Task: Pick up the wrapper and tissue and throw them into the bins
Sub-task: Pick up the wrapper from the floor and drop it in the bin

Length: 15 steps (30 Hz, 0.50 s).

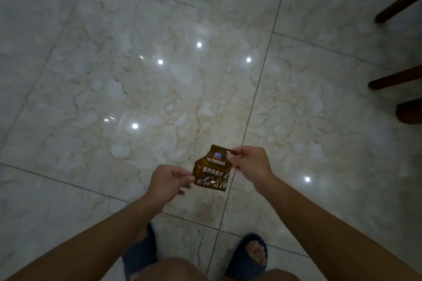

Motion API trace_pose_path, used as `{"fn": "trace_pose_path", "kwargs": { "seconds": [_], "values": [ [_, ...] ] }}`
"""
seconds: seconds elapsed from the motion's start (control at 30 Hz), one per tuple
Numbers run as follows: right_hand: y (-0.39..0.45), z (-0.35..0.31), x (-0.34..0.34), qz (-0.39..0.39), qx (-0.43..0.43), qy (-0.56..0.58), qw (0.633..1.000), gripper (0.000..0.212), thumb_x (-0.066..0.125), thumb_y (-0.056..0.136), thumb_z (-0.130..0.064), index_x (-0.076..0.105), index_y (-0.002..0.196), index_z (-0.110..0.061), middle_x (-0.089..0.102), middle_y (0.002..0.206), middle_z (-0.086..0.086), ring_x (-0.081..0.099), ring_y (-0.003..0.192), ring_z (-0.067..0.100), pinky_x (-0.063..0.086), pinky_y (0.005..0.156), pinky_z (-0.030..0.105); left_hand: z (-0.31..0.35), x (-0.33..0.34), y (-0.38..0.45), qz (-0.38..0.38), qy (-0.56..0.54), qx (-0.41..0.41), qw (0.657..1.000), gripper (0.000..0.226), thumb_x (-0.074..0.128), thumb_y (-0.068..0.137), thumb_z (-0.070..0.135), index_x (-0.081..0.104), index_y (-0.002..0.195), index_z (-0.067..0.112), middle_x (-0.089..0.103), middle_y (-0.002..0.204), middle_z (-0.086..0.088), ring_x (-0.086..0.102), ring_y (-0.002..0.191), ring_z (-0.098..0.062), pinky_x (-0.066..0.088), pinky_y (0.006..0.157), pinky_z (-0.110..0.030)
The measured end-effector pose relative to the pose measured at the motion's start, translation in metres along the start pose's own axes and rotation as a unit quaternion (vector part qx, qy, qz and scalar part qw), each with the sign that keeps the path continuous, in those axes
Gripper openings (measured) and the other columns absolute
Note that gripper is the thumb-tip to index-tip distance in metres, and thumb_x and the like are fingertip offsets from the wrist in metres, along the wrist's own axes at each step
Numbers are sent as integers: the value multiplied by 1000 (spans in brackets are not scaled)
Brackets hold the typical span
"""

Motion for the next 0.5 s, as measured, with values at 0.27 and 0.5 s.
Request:
{"fn": "trace_pose_path", "kwargs": {
  "seconds": [0.27,0.5],
  "values": [
    [-168,-180,-84,-4,7,131,991,23,72,82,-5,67,104,-9,73,89,7,68,73,14,53,62,21,182,-71,-159,13,-14,31,999,2,73,81,7,74,82,8,75,79,-11,71,72,-21,54,55,-26],
    [-298,-349,-154,4,-40,88,995,21,68,87,-8,67,108,-11,72,96,5,67,76,17,49,60,22,364,-136,-297,49,-42,68,996,3,73,80,6,73,82,8,75,79,-10,71,72,-22,53,57,-29]
  ]
}}
Point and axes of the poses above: each hand's wrist, its own y-axis towards the middle knuckle, its own x-axis out of the palm, z = x × y, the point moved 1 cm from there along y, towards the middle knuckle
